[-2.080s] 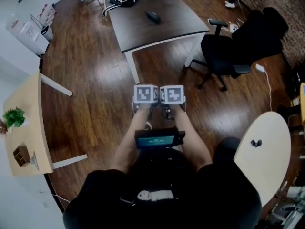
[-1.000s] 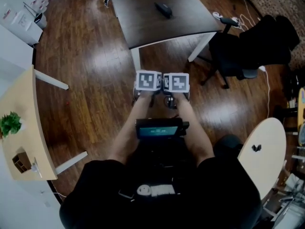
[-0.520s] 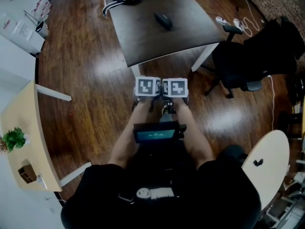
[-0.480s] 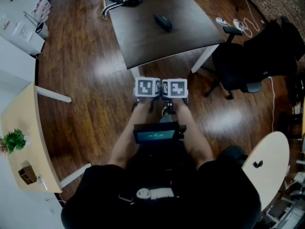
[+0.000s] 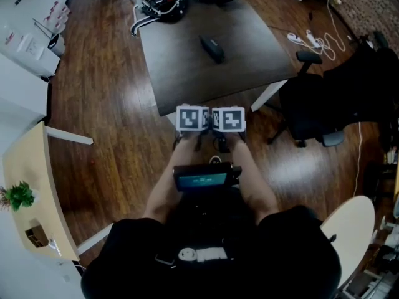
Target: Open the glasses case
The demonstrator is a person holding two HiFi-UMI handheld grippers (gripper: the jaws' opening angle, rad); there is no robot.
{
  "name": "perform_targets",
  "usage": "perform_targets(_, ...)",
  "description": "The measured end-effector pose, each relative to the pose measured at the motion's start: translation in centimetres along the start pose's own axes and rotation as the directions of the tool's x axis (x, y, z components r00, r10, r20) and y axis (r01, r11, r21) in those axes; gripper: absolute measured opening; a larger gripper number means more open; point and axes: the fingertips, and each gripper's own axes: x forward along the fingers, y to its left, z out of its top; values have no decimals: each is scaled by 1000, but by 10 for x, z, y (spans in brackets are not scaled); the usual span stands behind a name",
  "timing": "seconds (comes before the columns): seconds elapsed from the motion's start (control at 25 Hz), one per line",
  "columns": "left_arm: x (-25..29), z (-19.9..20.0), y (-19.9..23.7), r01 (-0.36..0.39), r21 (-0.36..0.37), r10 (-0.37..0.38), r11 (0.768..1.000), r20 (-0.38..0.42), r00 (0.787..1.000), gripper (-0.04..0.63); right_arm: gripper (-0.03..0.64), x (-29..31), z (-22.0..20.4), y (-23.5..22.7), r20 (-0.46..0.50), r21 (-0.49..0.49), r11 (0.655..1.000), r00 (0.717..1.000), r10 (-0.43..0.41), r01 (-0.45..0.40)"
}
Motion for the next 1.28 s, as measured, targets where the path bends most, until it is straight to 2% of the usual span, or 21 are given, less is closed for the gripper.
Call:
perform_targets(0.08, 9, 15, -1, -3, 8, 3, 1000, 22, 1000, 1, 18, 7, 12, -5, 7, -4, 1000, 1000, 15, -15)
perform_targets(0.32, 33, 39, -5, -21, 5, 21, 1000, 9, 1000, 2, 18, 22, 36, -27, -4, -8, 999, 1000, 31, -31)
perform_targets(0.6, 54, 64, -5, -67, 3, 67, 998, 42, 997, 1, 18, 36, 62, -46, 20, -25, 997, 997, 76, -76)
perform_targets(0.68, 58, 72, -9, -57, 0, 57, 998, 60, 997, 2, 18, 38, 68, -49, 26, -28, 996, 996, 84, -83)
perform_targets(1.04, 59, 93, -15, -105, 13, 103, 994, 96, 990, 1, 18, 34, 82, -60, 39, -39, 995, 994, 97, -96)
perform_targets(1.28, 67, 103, -15, -96, 28, 93, 995, 111, 990, 1, 18, 44, 84, -66, 46, -33, 993, 993, 112, -110)
